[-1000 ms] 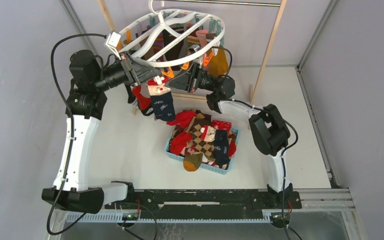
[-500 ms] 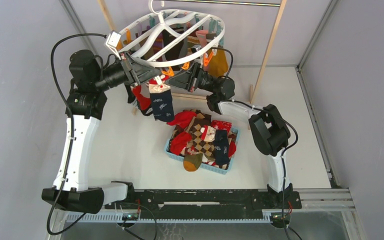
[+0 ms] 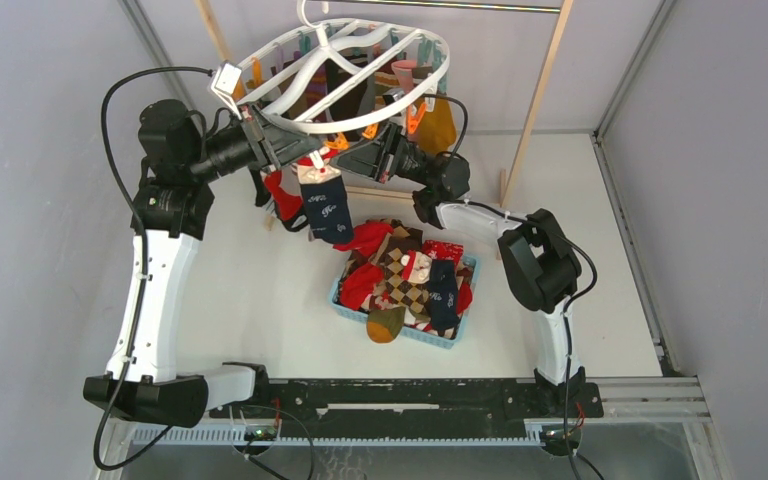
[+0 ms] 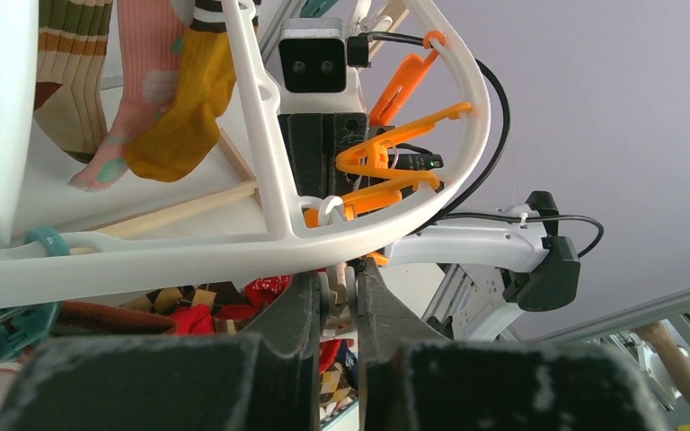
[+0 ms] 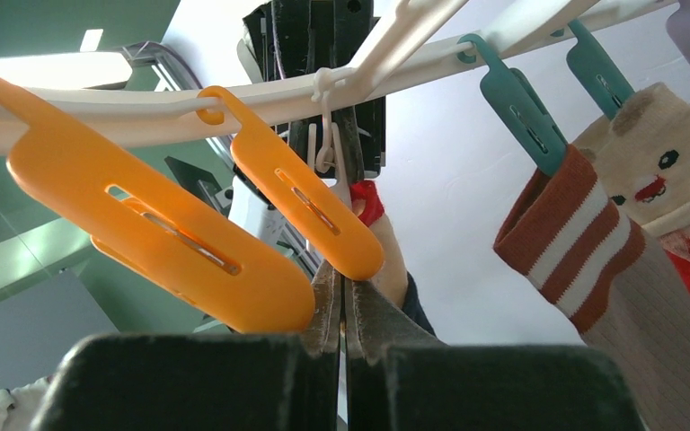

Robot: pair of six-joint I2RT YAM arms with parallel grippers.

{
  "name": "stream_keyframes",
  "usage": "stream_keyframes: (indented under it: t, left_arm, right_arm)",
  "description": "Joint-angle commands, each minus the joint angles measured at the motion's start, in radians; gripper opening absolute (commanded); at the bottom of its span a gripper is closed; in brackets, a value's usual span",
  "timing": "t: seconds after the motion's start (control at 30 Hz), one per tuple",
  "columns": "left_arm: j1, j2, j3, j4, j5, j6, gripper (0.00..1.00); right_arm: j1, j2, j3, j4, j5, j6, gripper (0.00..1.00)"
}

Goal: Clip the socks to the hanger
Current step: Clamp the sock onto the hanger.

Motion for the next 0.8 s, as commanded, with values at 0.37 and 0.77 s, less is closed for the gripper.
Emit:
stream_keyframes:
  t: [0.37, 0.77]
  left_arm:
    - [0.002, -0.045, -0.004, -0.010, -0.025, 0.034, 0.45]
    - [0.003, -0.083, -0.044, -0.047, -0.046, 0.080, 0.74]
  right_arm:
    - [0.012, -0.038, 0.052, 0.065, 0.051, 0.014, 0.00]
    - [0.020, -0.047, 0.054, 0.064, 0.086, 0.004, 0.00]
